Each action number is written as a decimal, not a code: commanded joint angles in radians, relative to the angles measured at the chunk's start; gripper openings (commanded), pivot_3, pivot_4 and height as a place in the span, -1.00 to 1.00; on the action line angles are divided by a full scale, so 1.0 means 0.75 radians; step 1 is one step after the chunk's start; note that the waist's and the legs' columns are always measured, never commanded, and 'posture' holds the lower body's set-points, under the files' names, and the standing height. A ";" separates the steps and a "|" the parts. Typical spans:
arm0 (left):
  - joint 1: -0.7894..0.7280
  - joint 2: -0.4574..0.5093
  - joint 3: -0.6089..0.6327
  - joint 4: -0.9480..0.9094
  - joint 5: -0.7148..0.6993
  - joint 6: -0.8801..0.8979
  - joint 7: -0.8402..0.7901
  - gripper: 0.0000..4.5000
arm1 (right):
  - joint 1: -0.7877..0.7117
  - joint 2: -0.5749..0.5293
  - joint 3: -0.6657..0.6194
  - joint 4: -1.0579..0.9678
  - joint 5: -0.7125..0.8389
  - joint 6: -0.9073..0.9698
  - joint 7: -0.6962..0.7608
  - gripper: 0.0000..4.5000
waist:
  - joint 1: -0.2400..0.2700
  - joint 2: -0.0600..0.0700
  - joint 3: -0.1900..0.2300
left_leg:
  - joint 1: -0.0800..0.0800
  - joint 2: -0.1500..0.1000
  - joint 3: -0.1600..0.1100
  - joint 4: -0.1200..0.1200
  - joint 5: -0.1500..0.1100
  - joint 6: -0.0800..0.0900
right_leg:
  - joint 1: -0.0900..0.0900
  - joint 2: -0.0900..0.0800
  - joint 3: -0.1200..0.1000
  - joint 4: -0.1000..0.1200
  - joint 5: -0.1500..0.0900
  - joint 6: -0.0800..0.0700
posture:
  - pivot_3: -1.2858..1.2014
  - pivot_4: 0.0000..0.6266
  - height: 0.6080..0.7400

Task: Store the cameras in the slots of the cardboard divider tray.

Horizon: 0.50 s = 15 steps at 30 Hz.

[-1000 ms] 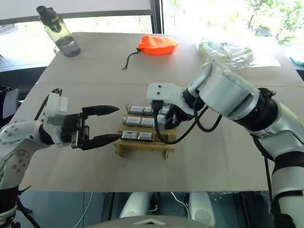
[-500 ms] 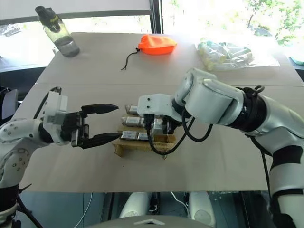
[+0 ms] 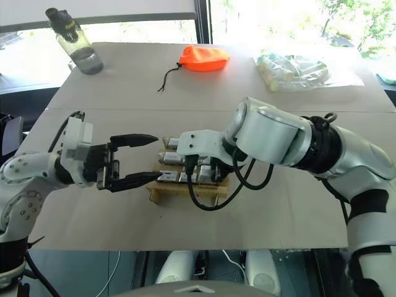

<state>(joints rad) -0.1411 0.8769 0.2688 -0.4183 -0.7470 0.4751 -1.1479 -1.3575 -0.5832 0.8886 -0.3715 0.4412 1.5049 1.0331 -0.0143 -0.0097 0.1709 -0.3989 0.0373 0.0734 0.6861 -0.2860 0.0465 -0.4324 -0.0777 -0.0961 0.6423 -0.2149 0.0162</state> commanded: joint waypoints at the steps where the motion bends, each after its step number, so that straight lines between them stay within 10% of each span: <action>1: -0.004 0.011 0.033 -0.024 -0.019 -0.005 0.002 1.00 | -0.003 0.010 -0.028 -0.013 0.025 0.009 -0.033 -0.68 | 0.000 0.000 0.000 | 0.000 0.000 0.000 0.000 0.000 0.000 | 0.000 0.000 0.000 0.000 0.000 0.000 | 0.03 -0.52 0.78; 15: 0.050 0.081 0.047 -0.039 -0.032 0.022 -0.083 1.00 | 0.027 -0.025 0.041 0.022 0.023 -0.047 -0.082 -0.68 | 0.000 0.000 0.000 | 0.000 0.000 0.000 0.000 0.000 0.000 | 0.000 0.000 0.000 0.000 0.000 0.000 | 0.03 -0.52 0.78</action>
<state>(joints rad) -0.1104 0.9128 0.2740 -0.4214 -0.7637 0.4927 -1.1890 -1.3233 -0.5873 0.9265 -0.3515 0.4546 1.4773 0.9725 -0.0144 -0.0098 0.1708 -0.3990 0.0372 0.0736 0.6860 -0.2860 0.0465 -0.4324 -0.0779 -0.0961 0.6422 -0.2149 0.0162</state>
